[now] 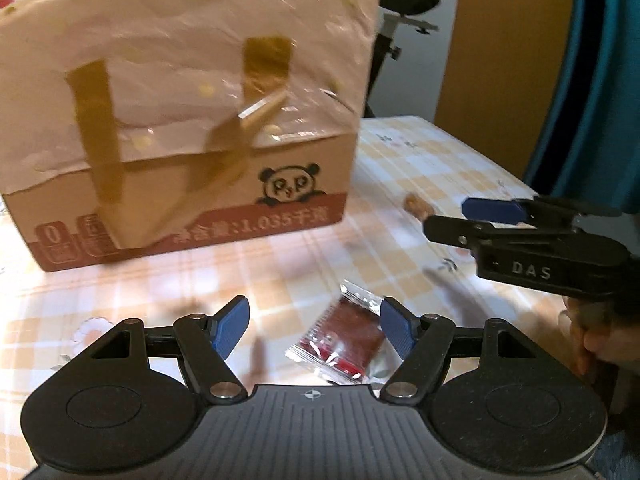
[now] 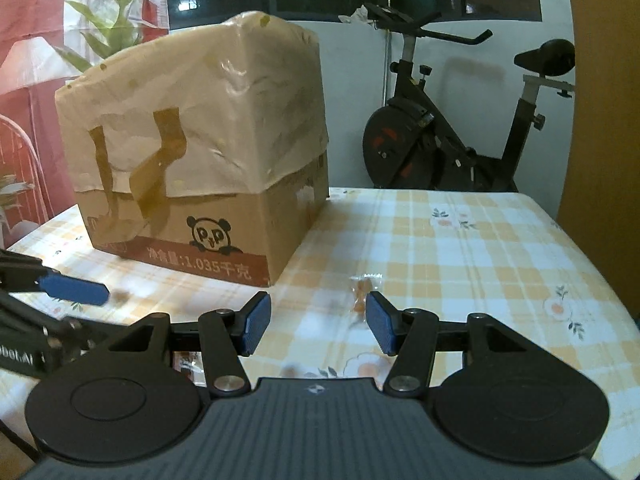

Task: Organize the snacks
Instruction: 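Move both tools back down toward the last snacks on the table, then grasp the red-labelled jerky packet with the left tool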

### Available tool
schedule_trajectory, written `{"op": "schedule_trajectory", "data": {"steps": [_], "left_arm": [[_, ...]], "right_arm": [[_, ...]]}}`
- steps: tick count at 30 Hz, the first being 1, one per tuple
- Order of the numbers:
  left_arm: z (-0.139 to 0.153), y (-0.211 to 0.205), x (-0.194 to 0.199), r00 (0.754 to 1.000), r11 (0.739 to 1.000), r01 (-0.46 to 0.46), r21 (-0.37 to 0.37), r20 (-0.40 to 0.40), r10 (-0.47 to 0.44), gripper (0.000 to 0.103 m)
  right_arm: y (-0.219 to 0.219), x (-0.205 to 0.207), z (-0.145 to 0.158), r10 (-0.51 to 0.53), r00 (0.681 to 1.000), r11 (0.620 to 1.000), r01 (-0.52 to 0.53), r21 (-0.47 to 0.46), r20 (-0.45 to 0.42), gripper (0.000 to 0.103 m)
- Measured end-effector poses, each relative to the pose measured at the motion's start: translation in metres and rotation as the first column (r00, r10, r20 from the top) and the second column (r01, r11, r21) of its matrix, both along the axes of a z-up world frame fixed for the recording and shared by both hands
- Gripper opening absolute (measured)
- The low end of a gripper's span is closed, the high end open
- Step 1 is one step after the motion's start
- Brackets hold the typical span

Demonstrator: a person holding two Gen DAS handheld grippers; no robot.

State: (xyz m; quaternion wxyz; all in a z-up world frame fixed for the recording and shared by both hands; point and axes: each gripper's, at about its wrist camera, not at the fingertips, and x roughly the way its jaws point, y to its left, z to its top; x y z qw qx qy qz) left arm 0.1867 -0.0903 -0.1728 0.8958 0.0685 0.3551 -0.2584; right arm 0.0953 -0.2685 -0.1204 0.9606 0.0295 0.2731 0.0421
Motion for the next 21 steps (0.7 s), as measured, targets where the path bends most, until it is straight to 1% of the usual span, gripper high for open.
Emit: {"op": "schedule_trajectory", "data": {"steps": [3, 7, 10, 12, 14, 15, 19, 21], "left_arm": [[-0.004, -0.003, -0.001, 1.0, 1.0, 0.02, 0.006, -0.011, -0.02, 0.075], [-0.013, -0.013, -0.005, 0.999, 0.998, 0.036, 0.054, -0.006, -0.036, 0.075], [-0.017, -0.019, -0.007, 0.998, 0.996, 0.063, 0.065, -0.01, -0.062, 0.075], [-0.017, -0.023, -0.008, 0.998, 0.994, 0.071, 0.087, -0.005, -0.07, 0.076], [-0.019, -0.024, -0.007, 0.998, 0.994, 0.069, 0.09, 0.008, -0.07, 0.077], [-0.018, -0.023, -0.007, 0.998, 0.994, 0.065, 0.085, 0.007, -0.066, 0.077], [-0.018, -0.014, 0.003, 0.999, 0.997, -0.034, 0.076, -0.004, 0.034, 0.077], [-0.019, -0.008, 0.006, 0.998, 0.995, -0.068, 0.074, -0.002, 0.068, 0.077]], "right_arm": [[-0.001, 0.001, -0.001, 0.0, 1.0, 1.0, 0.0, 0.0, -0.001, 0.056], [-0.001, 0.001, -0.003, 0.003, 1.0, 1.0, -0.003, 0.003, -0.009, 0.056], [0.0, 0.001, -0.004, 0.01, 1.0, 1.0, -0.01, -0.001, -0.009, 0.056], [0.001, 0.0, -0.005, 0.01, 1.0, 1.0, -0.01, -0.001, -0.007, 0.056], [-0.001, 0.0, -0.005, 0.009, 1.0, 1.0, -0.009, 0.008, -0.006, 0.056], [-0.002, 0.001, -0.006, 0.006, 1.0, 1.0, -0.006, 0.012, -0.007, 0.056], [-0.002, 0.001, -0.006, 0.002, 1.0, 1.0, -0.002, 0.022, -0.01, 0.056], [-0.002, 0.001, -0.007, 0.003, 1.0, 1.0, -0.003, 0.021, -0.012, 0.056]]}}
